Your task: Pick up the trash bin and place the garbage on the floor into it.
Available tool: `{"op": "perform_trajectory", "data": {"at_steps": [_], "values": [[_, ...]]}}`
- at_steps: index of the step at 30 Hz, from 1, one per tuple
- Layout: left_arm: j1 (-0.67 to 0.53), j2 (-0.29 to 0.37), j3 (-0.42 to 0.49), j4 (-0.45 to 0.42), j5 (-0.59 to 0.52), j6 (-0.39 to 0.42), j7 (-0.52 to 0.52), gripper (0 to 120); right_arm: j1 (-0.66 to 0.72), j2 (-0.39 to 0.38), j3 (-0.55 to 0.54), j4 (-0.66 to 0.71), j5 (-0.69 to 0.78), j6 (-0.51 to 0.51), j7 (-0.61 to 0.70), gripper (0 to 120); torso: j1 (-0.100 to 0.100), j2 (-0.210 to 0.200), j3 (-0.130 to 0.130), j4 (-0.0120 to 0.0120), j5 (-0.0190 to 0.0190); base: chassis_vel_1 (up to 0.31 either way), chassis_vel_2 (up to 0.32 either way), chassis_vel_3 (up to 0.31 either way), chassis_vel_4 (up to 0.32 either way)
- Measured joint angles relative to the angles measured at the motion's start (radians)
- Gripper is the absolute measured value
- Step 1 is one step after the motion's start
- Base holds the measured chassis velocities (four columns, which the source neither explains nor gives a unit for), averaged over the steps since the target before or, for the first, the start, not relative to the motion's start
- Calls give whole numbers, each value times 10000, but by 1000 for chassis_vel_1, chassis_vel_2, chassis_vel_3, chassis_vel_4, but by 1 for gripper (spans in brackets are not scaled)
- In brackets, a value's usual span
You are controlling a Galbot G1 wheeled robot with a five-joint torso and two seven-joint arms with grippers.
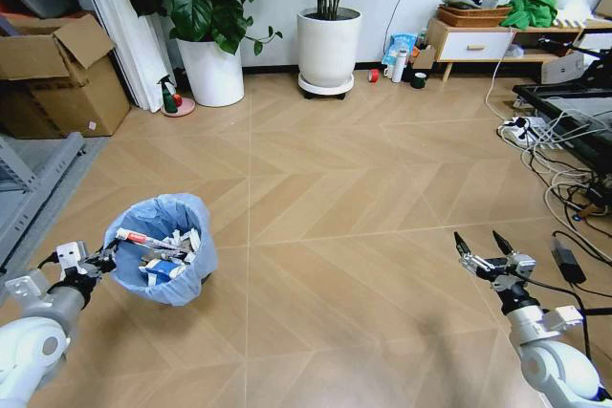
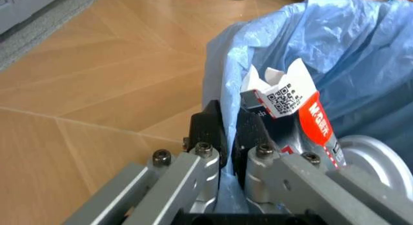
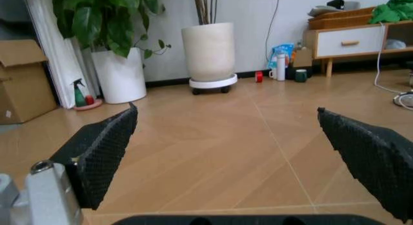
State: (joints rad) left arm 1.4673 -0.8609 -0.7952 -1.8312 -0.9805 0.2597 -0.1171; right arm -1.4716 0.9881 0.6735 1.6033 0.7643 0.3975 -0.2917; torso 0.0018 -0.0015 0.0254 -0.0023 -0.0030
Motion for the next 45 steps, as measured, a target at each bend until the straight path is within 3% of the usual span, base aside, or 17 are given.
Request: {"op": "perform_trajectory", "data": {"at_steps": [13, 18, 21, 26, 35, 38, 45], "values": [[-61, -159, 109, 139, 30, 4, -54, 0, -124, 56, 106, 87, 42, 153, -280, 100, -1, 0, -1, 3, -1, 108, -117, -104, 107], [-470, -251, 493, 810, 37, 4, -63, 0, -347, 99, 268, 204, 41, 191, -465, 100, 0, 0, 0, 3, 0, 0, 0, 0, 0], [-1192, -296, 1058, 1740, 43, 3, -52, 0, -663, 112, 505, 429, 28, 200, -511, 100, 1, 0, 2, -3, -3, 0, 0, 0, 0], [-1863, -383, 1335, 2558, 165, 13, 58, 0, -995, 15, 713, 715, 34, 186, -633, 100, 1, 0, 2, -4, -3, 0, 0, 0, 0], [-2094, -363, 1313, 3126, 317, 51, 71, 1, -1222, -47, 863, 968, -523, -92, -594, 100, 1, 0, 1, 2, 0, 0, 0, 0, 0], [-2136, -379, 1293, 3319, 390, 63, 61, 18, -1299, -35, 863, 917, -853, -108, -467, 100, 1, 0, 0, 1, 3, 0, 0, 0, 0], [-2132, -389, 1292, 3452, 618, 44, 63, 38, -1378, 38, 897, 882, -921, -69, -359, 100, 0, 0, -1, -1, 1, 0, 0, 0, 0]]}}
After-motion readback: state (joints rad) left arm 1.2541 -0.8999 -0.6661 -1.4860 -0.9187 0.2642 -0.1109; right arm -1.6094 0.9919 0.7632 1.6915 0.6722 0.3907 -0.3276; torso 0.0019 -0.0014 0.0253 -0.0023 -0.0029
